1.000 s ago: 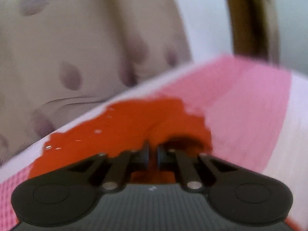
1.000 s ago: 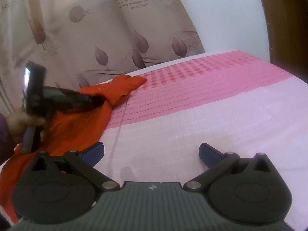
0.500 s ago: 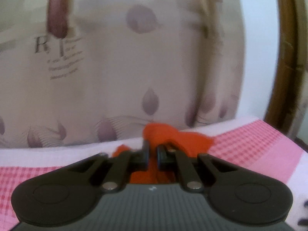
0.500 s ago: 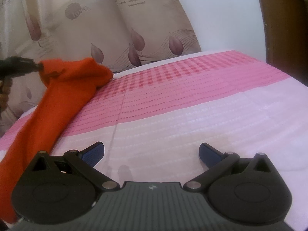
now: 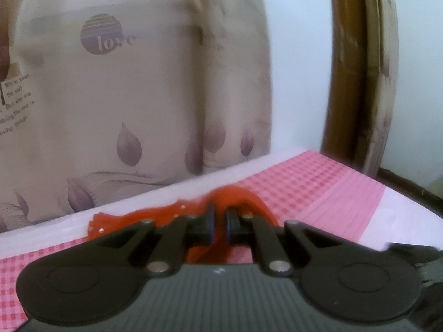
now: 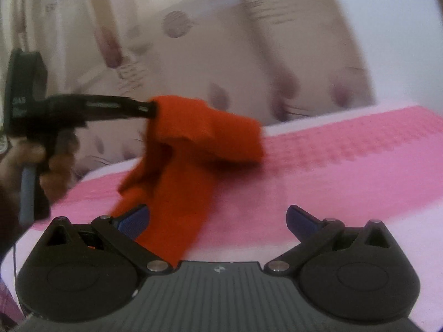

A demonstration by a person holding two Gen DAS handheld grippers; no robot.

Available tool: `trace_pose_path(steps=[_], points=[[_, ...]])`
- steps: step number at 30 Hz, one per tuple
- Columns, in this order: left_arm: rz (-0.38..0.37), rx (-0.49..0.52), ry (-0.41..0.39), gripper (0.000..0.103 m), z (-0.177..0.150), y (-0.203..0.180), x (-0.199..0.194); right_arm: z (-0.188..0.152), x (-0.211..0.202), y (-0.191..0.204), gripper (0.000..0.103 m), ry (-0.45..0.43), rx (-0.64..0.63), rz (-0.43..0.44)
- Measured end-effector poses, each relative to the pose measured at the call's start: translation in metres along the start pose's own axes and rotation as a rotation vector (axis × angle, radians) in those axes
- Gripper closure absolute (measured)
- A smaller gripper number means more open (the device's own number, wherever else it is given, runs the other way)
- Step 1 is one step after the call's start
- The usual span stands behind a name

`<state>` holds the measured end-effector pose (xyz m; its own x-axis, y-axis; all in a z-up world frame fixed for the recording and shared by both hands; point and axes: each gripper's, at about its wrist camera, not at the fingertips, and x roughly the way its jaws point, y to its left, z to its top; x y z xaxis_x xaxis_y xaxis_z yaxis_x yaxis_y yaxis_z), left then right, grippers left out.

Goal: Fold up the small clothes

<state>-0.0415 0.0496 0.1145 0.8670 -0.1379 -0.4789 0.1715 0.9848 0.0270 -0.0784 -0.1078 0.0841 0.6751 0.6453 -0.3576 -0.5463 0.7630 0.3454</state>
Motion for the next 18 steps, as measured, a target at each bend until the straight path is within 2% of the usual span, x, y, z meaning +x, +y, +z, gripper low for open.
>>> trace_pose_path(steps=[3, 6, 8, 9, 10, 11, 14, 16, 18], points=[[0.01, -0.026, -0.006, 0.094, 0.002, 0.001, 0.003, 0.013, 0.046, 0.013, 0.0, 0.002, 0.005, -0.024], [-0.028, -0.049, -0.008, 0.094, 0.001, 0.013, 0.003, 0.025, 0.079, 0.013, 0.0, -0.035, 0.074, 0.0], [-0.042, -0.057, -0.006, 0.094, 0.003, 0.023, 0.003, 0.031, 0.094, 0.009, 0.01, -0.073, 0.096, 0.004], [-0.035, -0.076, -0.014, 0.094, 0.004, 0.026, 0.001, 0.036, 0.103, 0.007, 0.03, -0.058, 0.099, -0.03], [-0.023, -0.102, -0.023, 0.094, 0.004, 0.033, -0.001, 0.039, 0.109, 0.003, 0.065, -0.036, 0.121, -0.071], [-0.017, -0.129, -0.03, 0.094, 0.004, 0.042, -0.004, 0.041, 0.11, -0.005, 0.074, -0.041, 0.159, -0.088], [0.043, -0.211, -0.099, 0.094, 0.002, 0.073, -0.024, 0.042, 0.091, -0.03, 0.076, -0.11, 0.186, -0.189], [0.063, -0.241, -0.127, 0.094, 0.001, 0.091, -0.036, 0.039, 0.085, -0.055, 0.077, -0.09, 0.247, -0.203], [0.131, -0.252, -0.148, 0.094, -0.002, 0.106, -0.044, 0.032, 0.079, -0.071, 0.077, -0.075, 0.291, -0.211]])
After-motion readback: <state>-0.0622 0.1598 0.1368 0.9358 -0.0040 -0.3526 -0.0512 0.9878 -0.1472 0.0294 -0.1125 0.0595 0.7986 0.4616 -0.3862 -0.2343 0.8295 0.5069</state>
